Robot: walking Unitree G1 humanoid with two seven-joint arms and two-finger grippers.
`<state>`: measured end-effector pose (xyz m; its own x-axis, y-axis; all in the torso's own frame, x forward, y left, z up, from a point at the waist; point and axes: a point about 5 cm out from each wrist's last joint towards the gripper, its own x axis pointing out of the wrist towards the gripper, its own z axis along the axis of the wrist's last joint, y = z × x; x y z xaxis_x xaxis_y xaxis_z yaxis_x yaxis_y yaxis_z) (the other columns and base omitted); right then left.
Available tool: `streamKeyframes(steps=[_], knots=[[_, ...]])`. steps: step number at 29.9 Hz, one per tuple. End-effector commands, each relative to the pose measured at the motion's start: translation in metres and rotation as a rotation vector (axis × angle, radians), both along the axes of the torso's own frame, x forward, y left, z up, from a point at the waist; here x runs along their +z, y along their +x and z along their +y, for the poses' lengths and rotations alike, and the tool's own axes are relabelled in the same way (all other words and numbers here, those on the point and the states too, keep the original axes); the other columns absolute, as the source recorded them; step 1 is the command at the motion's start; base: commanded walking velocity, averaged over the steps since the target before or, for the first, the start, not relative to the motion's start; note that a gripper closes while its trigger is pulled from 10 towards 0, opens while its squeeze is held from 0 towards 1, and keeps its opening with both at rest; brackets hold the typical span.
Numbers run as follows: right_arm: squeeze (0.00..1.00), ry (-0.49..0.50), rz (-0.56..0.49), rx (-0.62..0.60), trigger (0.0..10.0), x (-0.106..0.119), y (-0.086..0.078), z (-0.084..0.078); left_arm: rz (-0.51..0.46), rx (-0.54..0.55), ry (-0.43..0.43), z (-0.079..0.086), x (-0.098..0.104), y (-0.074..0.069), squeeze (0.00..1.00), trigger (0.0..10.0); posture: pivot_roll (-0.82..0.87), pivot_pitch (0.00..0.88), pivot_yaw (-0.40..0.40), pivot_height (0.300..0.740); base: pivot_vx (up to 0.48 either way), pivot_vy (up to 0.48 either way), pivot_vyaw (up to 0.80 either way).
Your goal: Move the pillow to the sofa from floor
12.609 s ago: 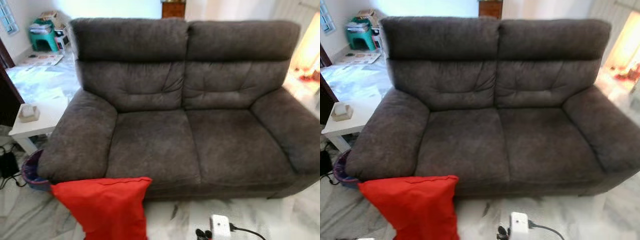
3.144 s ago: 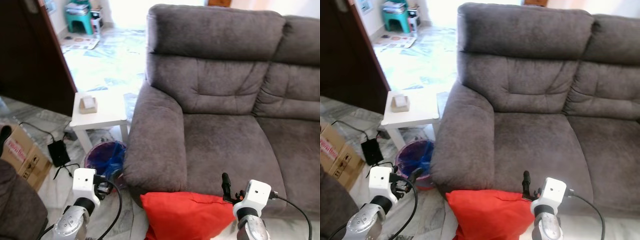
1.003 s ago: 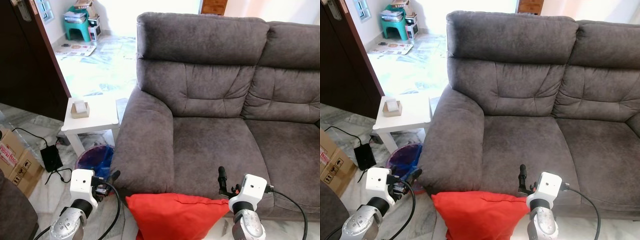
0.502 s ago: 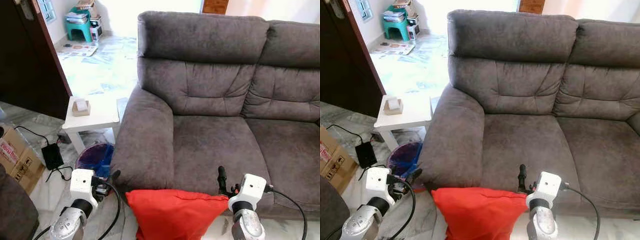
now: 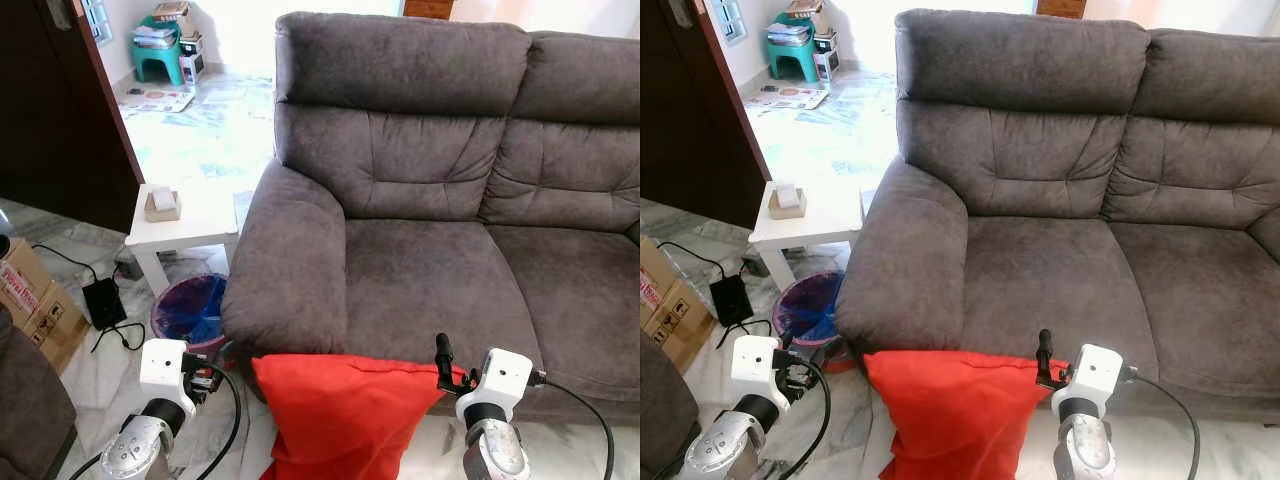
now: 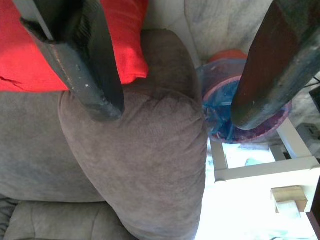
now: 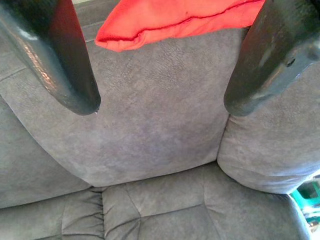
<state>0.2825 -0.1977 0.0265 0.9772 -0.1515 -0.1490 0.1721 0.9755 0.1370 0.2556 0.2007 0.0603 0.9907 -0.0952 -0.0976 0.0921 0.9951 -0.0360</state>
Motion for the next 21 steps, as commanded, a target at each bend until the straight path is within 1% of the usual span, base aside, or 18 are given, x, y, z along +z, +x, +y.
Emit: streamKeyframes(steps=[1, 12, 13, 18, 21], knots=[[0.00, 0.007, 0.010, 0.002, 10.0, -0.0017, -0.0008, 0.0011, 0.010, 0.005, 0.002, 0.0015, -0.0019, -0.0011, 0.00, 10.0, 0.09, 0.097, -0.014, 0.663, 0.000, 0.000, 0.00], [0.00, 0.018, 0.023, -0.002, 10.0, -0.0028, 0.0004, 0.0024, 0.014, 0.007, -0.005, 0.0021, -0.0022, -0.0010, 0.00, 10.0, 0.09, 0.095, -0.011, 0.663, 0.000, 0.000, 0.00], [0.00, 0.020, 0.029, -0.002, 10.0, -0.0033, 0.0006, 0.0025, 0.015, 0.008, -0.006, 0.0022, -0.0023, -0.0009, 0.00, 10.0, 0.09, 0.094, -0.011, 0.663, 0.000, 0.480, 0.00], [0.00, 0.024, 0.028, 0.000, 10.0, -0.0031, 0.0016, 0.0033, 0.017, 0.009, 0.003, 0.0026, -0.0022, -0.0004, 0.00, 10.0, 0.09, 0.095, -0.009, 0.663, 0.000, 0.461, -0.59], [0.00, 0.020, 0.015, 0.002, 10.0, -0.0014, 0.0021, 0.0035, 0.012, 0.003, 0.006, 0.0016, -0.0017, -0.0003, 0.00, 10.0, 0.09, 0.095, -0.009, 0.663, 0.000, 0.000, 0.00]])
